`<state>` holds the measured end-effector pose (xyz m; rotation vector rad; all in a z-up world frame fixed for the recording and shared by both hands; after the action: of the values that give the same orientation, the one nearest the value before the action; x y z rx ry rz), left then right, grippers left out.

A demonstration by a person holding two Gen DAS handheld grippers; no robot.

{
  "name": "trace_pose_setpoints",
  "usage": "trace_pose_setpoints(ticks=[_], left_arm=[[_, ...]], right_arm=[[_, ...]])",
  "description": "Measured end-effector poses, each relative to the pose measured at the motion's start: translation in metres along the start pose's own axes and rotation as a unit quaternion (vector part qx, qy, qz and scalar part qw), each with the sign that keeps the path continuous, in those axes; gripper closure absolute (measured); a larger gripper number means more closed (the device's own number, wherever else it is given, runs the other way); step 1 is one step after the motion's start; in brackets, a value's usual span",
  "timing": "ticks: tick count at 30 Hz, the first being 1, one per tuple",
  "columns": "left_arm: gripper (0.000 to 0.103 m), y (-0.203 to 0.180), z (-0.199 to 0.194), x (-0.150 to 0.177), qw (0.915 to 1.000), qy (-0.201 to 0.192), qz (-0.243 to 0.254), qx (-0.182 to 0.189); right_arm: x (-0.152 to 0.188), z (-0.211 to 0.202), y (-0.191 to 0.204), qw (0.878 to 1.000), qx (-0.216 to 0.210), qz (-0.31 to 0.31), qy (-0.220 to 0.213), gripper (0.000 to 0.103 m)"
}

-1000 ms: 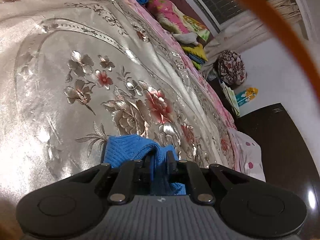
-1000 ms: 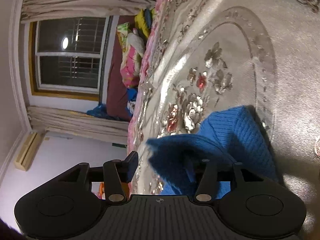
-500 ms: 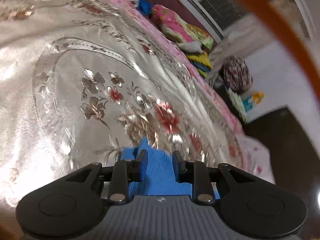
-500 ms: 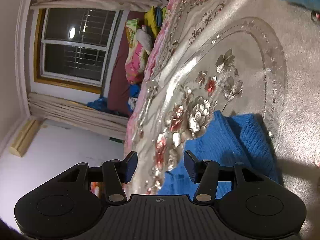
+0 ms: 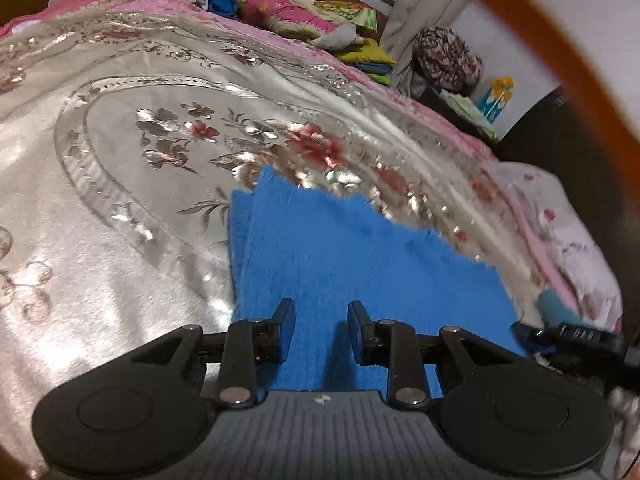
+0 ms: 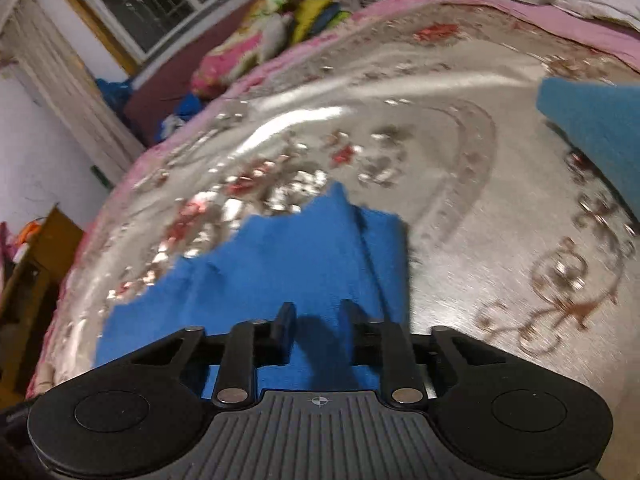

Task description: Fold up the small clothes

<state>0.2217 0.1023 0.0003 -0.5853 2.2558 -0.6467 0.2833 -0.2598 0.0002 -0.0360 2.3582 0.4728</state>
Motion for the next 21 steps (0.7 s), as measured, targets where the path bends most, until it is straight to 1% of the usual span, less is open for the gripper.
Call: trace_pose_setpoints(ticks=[1, 4, 6, 7, 9, 11, 12, 13, 15, 18, 19, 21], left_arm=[[0.069, 0.0, -0.002, 0.002, 1.0, -0.002, 0.006, -0.004], [0.069, 0.002, -0.011, 0.005, 0.9999, -0.007, 0.008, -0.008], [0.069, 0.002, -0.017, 0.008, 0.9998, -0.014, 0.012, -0.012], [0.069, 0.003, -0.02, 0.009, 0.9996, -0.017, 0.017, -0.014], [0.069, 0.005, -0.022, 0.013, 0.9994, -0.02, 0.022, -0.019], [0.069, 0.009, -0.022, 0.015, 0.9996, -0.011, 0.017, -0.02], [0.069, 0.011, -0.022, 0.016, 0.9997, -0.007, 0.012, -0.021], [0.069, 0.012, -0.023, 0.018, 0.9997, -0.005, 0.007, -0.021], [0.069, 0.013, -0.027, 0.02, 0.9998, -0.007, 0.008, -0.018], [0.069, 0.016, -0.031, 0.023, 0.9998, -0.007, 0.006, -0.017], [0.069, 0.018, -0.031, 0.023, 0.9999, -0.004, 0.001, -0.016], [0.069, 0.022, -0.032, 0.024, 0.9998, 0.003, -0.009, -0.016]], right_arm=[[0.0, -0.001, -0.002, 1.0, 0.003, 0.005, 0.0, 0.092], [-0.002, -0.004, 0.0, 1.0, 0.011, 0.006, 0.002, 0.092], [-0.003, -0.009, 0.009, 1.0, 0.025, -0.016, -0.003, 0.092], [-0.003, -0.012, 0.013, 0.999, 0.029, -0.025, -0.006, 0.089], [-0.001, -0.015, 0.02, 0.998, 0.037, -0.042, -0.008, 0.089], [0.001, -0.013, 0.022, 0.997, 0.047, -0.054, -0.002, 0.089], [0.002, -0.01, 0.021, 0.997, 0.053, -0.055, 0.004, 0.091], [0.003, -0.009, 0.019, 0.997, 0.056, -0.052, 0.007, 0.092], [0.001, -0.012, 0.018, 0.998, 0.054, -0.038, 0.006, 0.092], [0.0, -0.019, 0.024, 0.997, 0.061, -0.045, -0.001, 0.09], [0.0, -0.02, 0.026, 0.997, 0.063, -0.05, -0.002, 0.087], [0.002, -0.019, 0.029, 0.996, 0.067, -0.063, 0.006, 0.086]])
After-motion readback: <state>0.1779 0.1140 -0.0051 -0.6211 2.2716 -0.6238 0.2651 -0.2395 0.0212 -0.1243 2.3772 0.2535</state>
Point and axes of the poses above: each gripper's, at about its wrist camera, not at the fingertips, and z roughly the way its jaws point, y to its left, x to its underside, the point moved 2 cm from there along z, roughly the way its jaws point, and after that the axes turned 14 degrees about -z, right-handed, at the moved point
